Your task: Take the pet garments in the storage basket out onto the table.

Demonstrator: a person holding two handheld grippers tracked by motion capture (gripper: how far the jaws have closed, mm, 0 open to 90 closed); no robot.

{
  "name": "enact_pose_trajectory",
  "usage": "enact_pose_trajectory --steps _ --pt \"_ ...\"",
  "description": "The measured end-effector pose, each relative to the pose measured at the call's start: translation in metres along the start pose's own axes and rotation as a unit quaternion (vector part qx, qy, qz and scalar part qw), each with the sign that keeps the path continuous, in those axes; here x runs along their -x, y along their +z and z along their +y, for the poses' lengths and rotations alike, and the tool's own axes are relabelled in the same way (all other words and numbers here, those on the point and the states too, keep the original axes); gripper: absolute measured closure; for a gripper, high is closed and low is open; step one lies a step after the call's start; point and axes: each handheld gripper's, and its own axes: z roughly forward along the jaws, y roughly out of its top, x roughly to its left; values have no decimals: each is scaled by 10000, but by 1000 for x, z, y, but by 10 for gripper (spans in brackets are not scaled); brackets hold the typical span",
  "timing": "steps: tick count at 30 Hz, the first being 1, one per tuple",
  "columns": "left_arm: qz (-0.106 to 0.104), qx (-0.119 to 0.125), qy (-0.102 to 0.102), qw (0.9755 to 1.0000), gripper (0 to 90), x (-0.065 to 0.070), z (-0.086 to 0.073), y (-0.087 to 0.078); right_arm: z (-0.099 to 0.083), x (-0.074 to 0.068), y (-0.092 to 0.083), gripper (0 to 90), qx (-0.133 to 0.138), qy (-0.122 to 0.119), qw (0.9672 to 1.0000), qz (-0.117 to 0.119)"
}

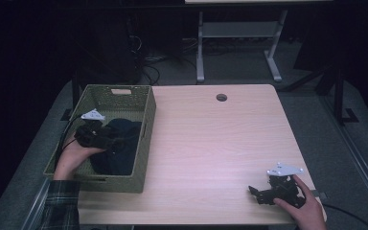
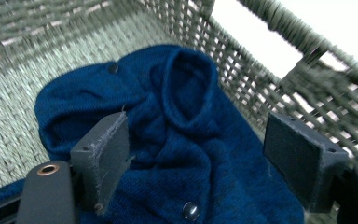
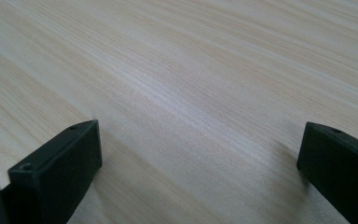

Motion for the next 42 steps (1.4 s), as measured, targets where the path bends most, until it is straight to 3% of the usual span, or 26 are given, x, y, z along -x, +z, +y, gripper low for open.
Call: enact_pose_trajectory --steps 3,4,8,10,18,22,25,31,33,36,39,40,41,42 --pt "-28 -100 21 9999 248 -1 -2 4 0 0 0 0 -3 0 10000 0" --pt "-14 -234 61 9997 250 -1 -3 7 0 0 0 0 -3 -1 10000 1" --pt "-153 -274 20 9995 292 0 -5 12 0 0 0 0 -3 0 10000 0" --pt "-113 -384 34 9992 304 0 -7 16 0 0 0 0 -3 1 10000 0" --pt "-157 -700 108 9974 294 1 -11 30 0 0 0 0 -4 1 10000 0" --pt "-210 -954 116 9951 278 2 -14 38 0 0 0 0 0 1 10000 0" --pt "-181 -1251 93 9919 238 3 -16 45 0 0 0 0 -2 3 10000 0" --pt "-147 -1319 -18 9912 219 5 -18 51 0 0 0 0 -2 2 10000 -1" --pt "-93 -1474 108 9890 216 7 -18 54 0 0 0 0 -3 3 10000 -1" --pt "-55 -1553 154 9877 254 8 -18 55 0 0 0 0 -2 4 10000 0" --pt "-5 -1626 112 9866 465 9 -17 54 0 0 0 0 -3 3 10000 -1" --pt "-32 -1650 65 9863 465 8 -16 53 0 0 0 0 -3 3 10000 -1" --pt "-34 -1660 -6 9861 619 7 -16 52 0 0 0 0 -5 2 10000 -1" --pt "-37 -1687 -37 9857 619 6 -16 50 0 0 0 0 -5 2 10000 -1"
